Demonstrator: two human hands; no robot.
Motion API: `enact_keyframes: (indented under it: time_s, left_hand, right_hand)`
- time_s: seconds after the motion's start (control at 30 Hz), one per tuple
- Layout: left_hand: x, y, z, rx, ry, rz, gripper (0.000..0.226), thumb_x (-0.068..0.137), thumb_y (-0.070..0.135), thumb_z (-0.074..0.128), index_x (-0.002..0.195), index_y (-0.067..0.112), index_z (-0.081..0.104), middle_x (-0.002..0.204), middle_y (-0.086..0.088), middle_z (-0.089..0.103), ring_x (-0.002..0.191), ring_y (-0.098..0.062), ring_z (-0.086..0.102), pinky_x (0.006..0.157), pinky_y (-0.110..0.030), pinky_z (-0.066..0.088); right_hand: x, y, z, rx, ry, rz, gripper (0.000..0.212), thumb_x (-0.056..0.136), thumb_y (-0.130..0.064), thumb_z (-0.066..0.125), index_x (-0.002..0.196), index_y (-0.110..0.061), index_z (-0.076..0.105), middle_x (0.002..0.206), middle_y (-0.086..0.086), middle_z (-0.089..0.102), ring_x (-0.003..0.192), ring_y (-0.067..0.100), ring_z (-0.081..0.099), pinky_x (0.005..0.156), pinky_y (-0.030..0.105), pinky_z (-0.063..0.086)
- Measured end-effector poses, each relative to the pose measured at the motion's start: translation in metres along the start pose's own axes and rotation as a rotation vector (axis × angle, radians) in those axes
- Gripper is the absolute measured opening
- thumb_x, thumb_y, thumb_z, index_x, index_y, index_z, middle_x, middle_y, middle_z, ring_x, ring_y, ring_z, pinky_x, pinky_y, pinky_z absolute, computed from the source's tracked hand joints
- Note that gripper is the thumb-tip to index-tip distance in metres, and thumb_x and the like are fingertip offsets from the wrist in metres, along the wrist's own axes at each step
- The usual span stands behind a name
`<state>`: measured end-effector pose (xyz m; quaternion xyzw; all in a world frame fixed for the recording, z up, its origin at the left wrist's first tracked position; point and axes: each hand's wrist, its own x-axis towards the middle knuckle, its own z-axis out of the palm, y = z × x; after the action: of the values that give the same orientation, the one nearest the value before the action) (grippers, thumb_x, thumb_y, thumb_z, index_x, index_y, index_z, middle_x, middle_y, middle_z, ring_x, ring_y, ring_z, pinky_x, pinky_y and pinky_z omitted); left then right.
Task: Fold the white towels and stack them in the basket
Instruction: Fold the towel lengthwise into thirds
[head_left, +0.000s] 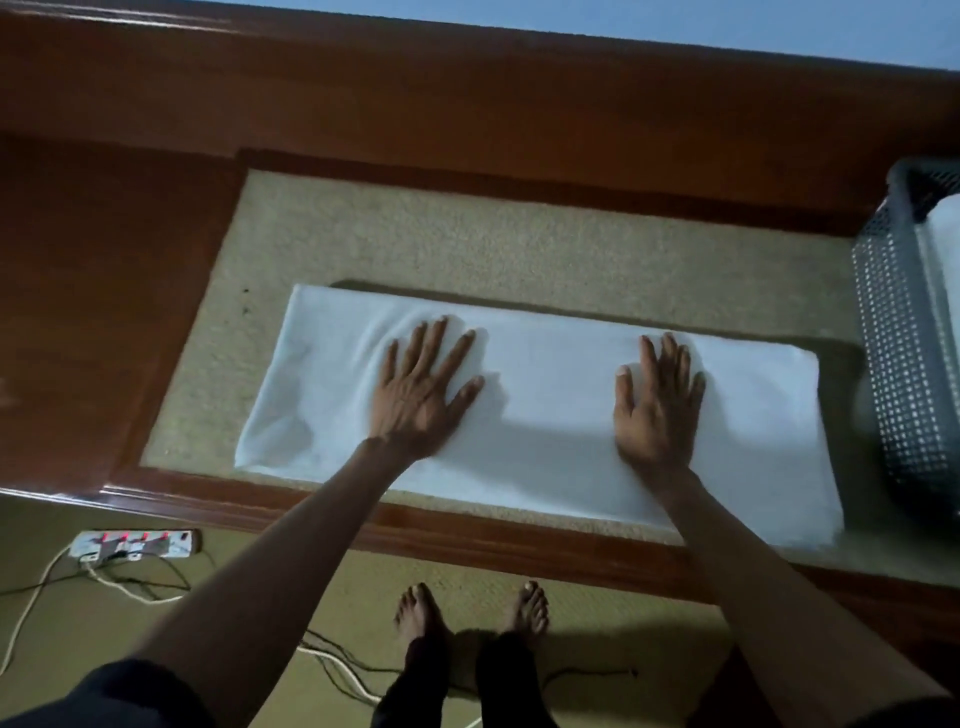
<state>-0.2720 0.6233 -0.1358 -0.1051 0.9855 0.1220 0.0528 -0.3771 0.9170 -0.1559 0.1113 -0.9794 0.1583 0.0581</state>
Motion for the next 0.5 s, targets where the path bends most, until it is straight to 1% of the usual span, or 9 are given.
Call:
enact_keyframes:
  time_s: [0.07, 0.13, 0.2, 0.27, 0.33, 0.4, 0.43, 0.5]
  left_hand:
    - [-0.018, -0.048, -0.012, -0.025, 0.010, -0.112, 0.065, 0.104, 0.066, 0.026, 0.161, 0.047, 0.001, 0.172, 0.006, -0.004, 0.159, -0.019, -0.004, 0.127, -0.051, 0.002]
    - [-0.041, -0.089, -0.021, -0.038, 0.012, -0.191, 0.066, 0.104, 0.066, 0.026, 0.160, 0.049, -0.003, 0.172, 0.006, -0.005, 0.159, -0.018, -0.005, 0.127, -0.054, 0.003]
    - [-0.060, -0.116, -0.027, -0.046, -0.012, -0.228, 0.066, 0.103, 0.067, 0.024, 0.159, 0.050, -0.007, 0.172, 0.007, -0.007, 0.159, -0.019, -0.006, 0.127, -0.056, 0.003]
    - [-0.070, -0.128, -0.029, -0.073, -0.023, -0.286, 0.067, 0.103, 0.069, 0.021, 0.160, 0.048, -0.007, 0.172, 0.007, -0.007, 0.159, -0.024, -0.005, 0.127, -0.056, 0.001]
    - [-0.074, -0.128, -0.033, -0.098, 0.004, -0.343, 0.069, 0.103, 0.069, 0.018, 0.163, 0.040, -0.002, 0.173, 0.000, -0.004, 0.159, -0.026, -0.005, 0.126, -0.055, -0.006]
    - [-0.068, -0.119, -0.038, -0.111, 0.062, -0.373, 0.071, 0.104, 0.066, 0.018, 0.165, 0.031, 0.005, 0.172, -0.005, -0.003, 0.158, -0.024, -0.009, 0.124, -0.052, -0.015]
    - [-0.061, -0.111, -0.042, -0.123, 0.090, -0.367, 0.070, 0.105, 0.063, 0.020, 0.165, 0.029, 0.007, 0.172, -0.006, -0.003, 0.158, -0.024, -0.009, 0.123, -0.049, -0.017]
    - [-0.037, -0.093, -0.046, -0.184, 0.118, -0.299, 0.067, 0.107, 0.057, 0.026, 0.165, 0.028, 0.010, 0.172, -0.005, -0.002, 0.159, -0.023, -0.007, 0.125, -0.047, -0.012]
  right_hand:
    - [0.002, -0.006, -0.002, -0.025, -0.035, 0.032, 0.053, 0.107, -0.038, 0.034, 0.156, -0.016, 0.035, 0.165, 0.014, 0.027, 0.154, 0.033, 0.019, 0.123, 0.057, 0.015]
    - [0.003, -0.015, -0.004, -0.035, -0.078, 0.099, 0.052, 0.108, -0.032, 0.036, 0.157, -0.015, 0.032, 0.166, 0.014, 0.023, 0.155, 0.033, 0.015, 0.123, 0.059, 0.011]
    - [0.003, -0.031, -0.005, -0.024, -0.101, 0.199, 0.053, 0.108, -0.027, 0.036, 0.158, -0.012, 0.030, 0.167, 0.017, 0.019, 0.155, 0.034, 0.012, 0.123, 0.060, 0.008]
    - [-0.001, -0.053, -0.001, -0.022, -0.115, 0.244, 0.055, 0.108, -0.028, 0.034, 0.159, -0.008, 0.026, 0.167, 0.019, 0.016, 0.155, 0.035, 0.010, 0.124, 0.059, 0.007]
    - [-0.010, -0.082, 0.006, -0.006, -0.117, 0.152, 0.057, 0.108, -0.032, 0.032, 0.159, -0.006, 0.026, 0.166, 0.021, 0.018, 0.155, 0.035, 0.012, 0.125, 0.057, 0.007]
    - [-0.018, -0.114, 0.017, 0.025, -0.095, 0.001, 0.059, 0.106, -0.037, 0.030, 0.157, -0.006, 0.032, 0.165, 0.020, 0.022, 0.154, 0.034, 0.016, 0.124, 0.055, 0.010]
    - [-0.021, -0.131, 0.022, 0.041, -0.082, -0.057, 0.060, 0.105, -0.039, 0.030, 0.156, -0.006, 0.034, 0.165, 0.020, 0.023, 0.154, 0.034, 0.018, 0.124, 0.054, 0.012]
    - [-0.027, -0.161, 0.035, 0.082, -0.071, -0.121, 0.061, 0.104, -0.040, 0.032, 0.155, -0.006, 0.036, 0.165, 0.019, 0.024, 0.154, 0.033, 0.019, 0.124, 0.053, 0.014]
